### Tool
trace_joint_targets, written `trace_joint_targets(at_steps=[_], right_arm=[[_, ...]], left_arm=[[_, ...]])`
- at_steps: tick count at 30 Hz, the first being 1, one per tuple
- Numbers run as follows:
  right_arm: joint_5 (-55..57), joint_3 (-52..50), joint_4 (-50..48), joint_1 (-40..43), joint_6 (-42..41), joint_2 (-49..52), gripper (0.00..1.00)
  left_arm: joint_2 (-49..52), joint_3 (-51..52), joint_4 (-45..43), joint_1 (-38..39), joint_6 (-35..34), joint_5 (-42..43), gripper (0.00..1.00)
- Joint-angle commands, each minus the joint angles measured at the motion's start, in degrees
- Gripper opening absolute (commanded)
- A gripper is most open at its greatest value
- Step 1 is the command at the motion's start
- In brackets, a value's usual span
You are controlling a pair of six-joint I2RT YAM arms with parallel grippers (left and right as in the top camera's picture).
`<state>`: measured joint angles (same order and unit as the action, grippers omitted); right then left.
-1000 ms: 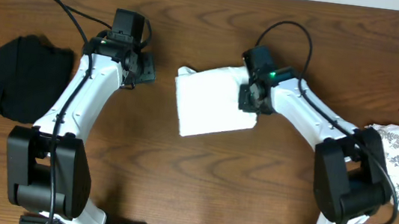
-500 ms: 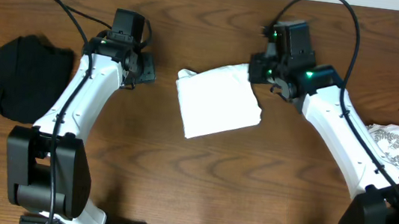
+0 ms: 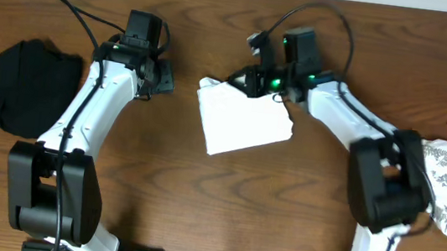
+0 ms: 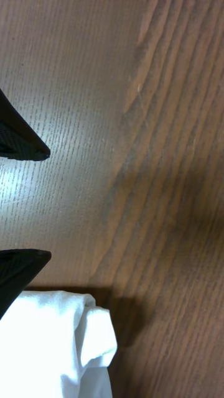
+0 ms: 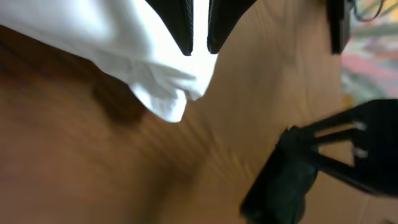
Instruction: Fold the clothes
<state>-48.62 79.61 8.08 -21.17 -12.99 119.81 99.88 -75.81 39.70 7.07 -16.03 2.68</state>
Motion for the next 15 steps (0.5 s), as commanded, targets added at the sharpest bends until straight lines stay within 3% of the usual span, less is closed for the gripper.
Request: trace_joint_targets(at_steps=[1,8,11,15], right_arm=[[-2.8,0.3,-1.6,1.0,-2.2,3.5,0.08],[12.5,0.3,-0.3,3.9,-7.6,5.5,0.15],[20.9,0.3,1.7,4.1,-13.6,5.6,0.23],[21.9,0.3,2.0,3.9,-14.4,5.8,0.25]], left_arm=[[0.4,-0.3,0.4,-0.2,0.9,-0.1,0.46],[0.4,-0.3,0.8,-0.2,0.9,-0.1,0.46],[0.4,-0.3,0.8,-0.2,0.9,-0.1,0.46],[0.4,-0.3,1.0,-0.2,0.9,-0.1,0.46]])
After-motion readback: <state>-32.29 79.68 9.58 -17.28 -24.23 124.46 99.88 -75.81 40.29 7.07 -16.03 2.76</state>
